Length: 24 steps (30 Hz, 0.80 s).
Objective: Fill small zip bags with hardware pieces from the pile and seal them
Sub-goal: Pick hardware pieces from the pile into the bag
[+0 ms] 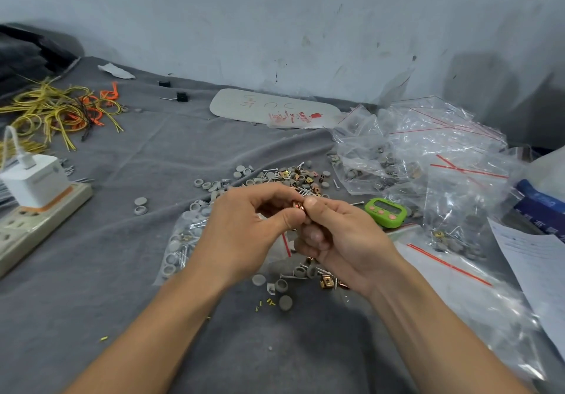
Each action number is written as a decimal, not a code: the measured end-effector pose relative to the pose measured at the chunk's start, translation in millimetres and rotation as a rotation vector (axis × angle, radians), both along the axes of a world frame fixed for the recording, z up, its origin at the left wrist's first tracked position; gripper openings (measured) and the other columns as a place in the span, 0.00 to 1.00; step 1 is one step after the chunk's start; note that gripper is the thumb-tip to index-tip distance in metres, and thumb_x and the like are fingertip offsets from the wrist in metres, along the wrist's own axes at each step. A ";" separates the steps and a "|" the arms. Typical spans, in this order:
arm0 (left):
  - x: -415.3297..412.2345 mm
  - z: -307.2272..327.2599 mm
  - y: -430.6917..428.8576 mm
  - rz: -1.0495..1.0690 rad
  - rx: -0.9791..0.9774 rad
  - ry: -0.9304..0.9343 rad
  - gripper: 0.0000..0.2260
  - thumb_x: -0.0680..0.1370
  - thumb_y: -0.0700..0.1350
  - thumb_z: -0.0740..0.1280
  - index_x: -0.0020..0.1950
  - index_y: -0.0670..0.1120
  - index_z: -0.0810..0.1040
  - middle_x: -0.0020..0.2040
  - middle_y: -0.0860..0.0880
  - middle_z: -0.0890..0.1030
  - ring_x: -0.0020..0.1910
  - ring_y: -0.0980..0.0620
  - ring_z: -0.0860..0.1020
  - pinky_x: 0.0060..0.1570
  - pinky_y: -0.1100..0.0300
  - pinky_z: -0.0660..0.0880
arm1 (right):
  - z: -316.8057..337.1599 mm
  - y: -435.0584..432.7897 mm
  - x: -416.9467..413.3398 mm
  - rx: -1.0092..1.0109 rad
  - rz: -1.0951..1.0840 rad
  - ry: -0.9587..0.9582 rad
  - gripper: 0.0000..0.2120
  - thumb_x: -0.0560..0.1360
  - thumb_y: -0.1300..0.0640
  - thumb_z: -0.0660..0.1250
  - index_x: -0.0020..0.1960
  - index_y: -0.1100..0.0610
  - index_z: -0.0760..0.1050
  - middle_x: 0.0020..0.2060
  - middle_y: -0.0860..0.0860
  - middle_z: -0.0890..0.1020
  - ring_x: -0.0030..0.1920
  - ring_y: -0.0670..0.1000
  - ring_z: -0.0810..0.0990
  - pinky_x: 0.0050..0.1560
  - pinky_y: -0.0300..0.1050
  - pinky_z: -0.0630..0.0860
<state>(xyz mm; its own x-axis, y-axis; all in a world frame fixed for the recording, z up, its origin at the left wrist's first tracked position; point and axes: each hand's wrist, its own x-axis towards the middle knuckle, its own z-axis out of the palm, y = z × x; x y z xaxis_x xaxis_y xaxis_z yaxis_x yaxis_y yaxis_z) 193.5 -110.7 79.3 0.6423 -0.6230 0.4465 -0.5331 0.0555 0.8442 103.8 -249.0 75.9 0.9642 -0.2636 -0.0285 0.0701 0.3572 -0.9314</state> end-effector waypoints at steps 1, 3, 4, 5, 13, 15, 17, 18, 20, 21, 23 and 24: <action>-0.1 0.4 -0.3 0.004 0.020 -0.016 0.09 0.74 0.42 0.76 0.47 0.57 0.85 0.40 0.58 0.85 0.41 0.59 0.83 0.44 0.67 0.77 | -0.7 0.4 -0.1 -0.003 0.003 0.006 0.12 0.76 0.54 0.66 0.34 0.57 0.77 0.24 0.51 0.67 0.24 0.46 0.61 0.28 0.40 0.63; 0.6 0.0 -1.0 0.021 0.055 -0.047 0.11 0.76 0.42 0.75 0.46 0.60 0.84 0.41 0.60 0.85 0.42 0.60 0.82 0.45 0.67 0.77 | -2.4 -0.1 0.2 -0.029 -0.003 0.033 0.16 0.79 0.56 0.65 0.33 0.55 0.77 0.24 0.52 0.68 0.24 0.46 0.61 0.28 0.40 0.63; 1.5 -1.8 -1.7 0.030 0.071 -0.058 0.12 0.76 0.42 0.74 0.46 0.61 0.83 0.41 0.60 0.85 0.42 0.60 0.82 0.45 0.67 0.76 | -2.9 -1.4 0.0 -0.067 -0.012 0.051 0.19 0.81 0.57 0.63 0.32 0.54 0.78 0.24 0.52 0.69 0.24 0.47 0.62 0.28 0.40 0.63; 1.8 -3.6 -2.7 0.041 0.093 -0.070 0.13 0.77 0.42 0.74 0.46 0.62 0.83 0.41 0.61 0.84 0.42 0.60 0.82 0.44 0.68 0.75 | -3.3 -3.4 -0.6 -0.154 -0.037 0.075 0.20 0.83 0.59 0.63 0.33 0.53 0.79 0.24 0.52 0.71 0.24 0.47 0.64 0.28 0.40 0.64; 0.4 -17.4 -9.5 0.145 0.224 -0.048 0.08 0.69 0.50 0.80 0.38 0.60 0.83 0.34 0.61 0.82 0.33 0.62 0.79 0.34 0.69 0.71 | 2.0 -16.3 -13.8 -0.515 -0.107 0.155 0.12 0.74 0.73 0.68 0.51 0.61 0.85 0.37 0.58 0.86 0.35 0.49 0.84 0.37 0.38 0.79; 0.5 -16.0 -8.8 0.149 0.214 -0.037 0.06 0.68 0.53 0.80 0.37 0.59 0.84 0.31 0.59 0.82 0.29 0.62 0.78 0.30 0.69 0.70 | 4.3 -18.2 -16.9 -0.510 -0.045 0.161 0.11 0.73 0.74 0.69 0.50 0.62 0.86 0.38 0.61 0.87 0.36 0.50 0.85 0.37 0.39 0.80; 1.3 -12.5 -8.6 0.135 0.228 -0.017 0.05 0.68 0.53 0.80 0.37 0.59 0.85 0.29 0.58 0.82 0.28 0.62 0.77 0.29 0.67 0.70 | 5.5 -18.8 -17.5 -0.532 -0.043 0.153 0.11 0.72 0.73 0.71 0.48 0.62 0.86 0.39 0.61 0.87 0.36 0.51 0.84 0.37 0.39 0.80; 2.1 -10.9 -8.4 0.125 0.252 -0.009 0.05 0.69 0.53 0.79 0.36 0.58 0.85 0.29 0.58 0.82 0.28 0.61 0.78 0.29 0.66 0.71 | 5.4 -19.1 -17.0 -0.559 -0.060 0.143 0.11 0.71 0.73 0.72 0.47 0.60 0.87 0.39 0.60 0.87 0.36 0.51 0.85 0.37 0.39 0.80; 3.6 -9.0 -8.3 0.102 0.311 -0.001 0.08 0.72 0.53 0.78 0.33 0.57 0.85 0.29 0.58 0.82 0.28 0.61 0.78 0.30 0.66 0.72 | 5.0 -19.2 -15.9 -0.602 -0.094 0.111 0.15 0.70 0.74 0.74 0.47 0.56 0.88 0.40 0.57 0.88 0.39 0.50 0.86 0.40 0.40 0.81; 3.9 -8.7 -8.3 0.090 0.332 0.003 0.09 0.73 0.52 0.77 0.33 0.57 0.84 0.29 0.58 0.82 0.27 0.62 0.77 0.30 0.67 0.70 | 4.6 -19.0 -15.4 -0.626 -0.104 0.092 0.17 0.69 0.74 0.74 0.47 0.54 0.88 0.40 0.56 0.88 0.40 0.51 0.87 0.41 0.41 0.81; 4.1 -8.0 -9.0 0.068 0.331 0.035 0.12 0.75 0.50 0.75 0.31 0.56 0.83 0.29 0.57 0.82 0.26 0.62 0.75 0.29 0.68 0.69 | 3.0 -18.0 -14.7 -0.697 -0.135 0.061 0.17 0.68 0.72 0.75 0.48 0.52 0.88 0.40 0.53 0.88 0.41 0.51 0.88 0.43 0.44 0.83; 4.5 -8.3 -9.3 0.057 0.309 0.067 0.13 0.76 0.50 0.75 0.31 0.56 0.83 0.29 0.56 0.83 0.26 0.62 0.74 0.29 0.68 0.70 | 2.5 -17.3 -14.4 -0.733 -0.161 0.047 0.17 0.68 0.71 0.75 0.48 0.51 0.88 0.39 0.52 0.88 0.41 0.51 0.88 0.44 0.46 0.84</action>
<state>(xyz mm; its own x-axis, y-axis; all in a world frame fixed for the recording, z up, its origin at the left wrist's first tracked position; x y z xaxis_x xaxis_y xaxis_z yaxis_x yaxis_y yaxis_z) 197.9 -120.0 71.0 0.7018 -0.6845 0.1973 -0.4703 -0.2372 0.8500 89.4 -266.3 78.4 0.9144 -0.3681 0.1683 0.0233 -0.3672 -0.9299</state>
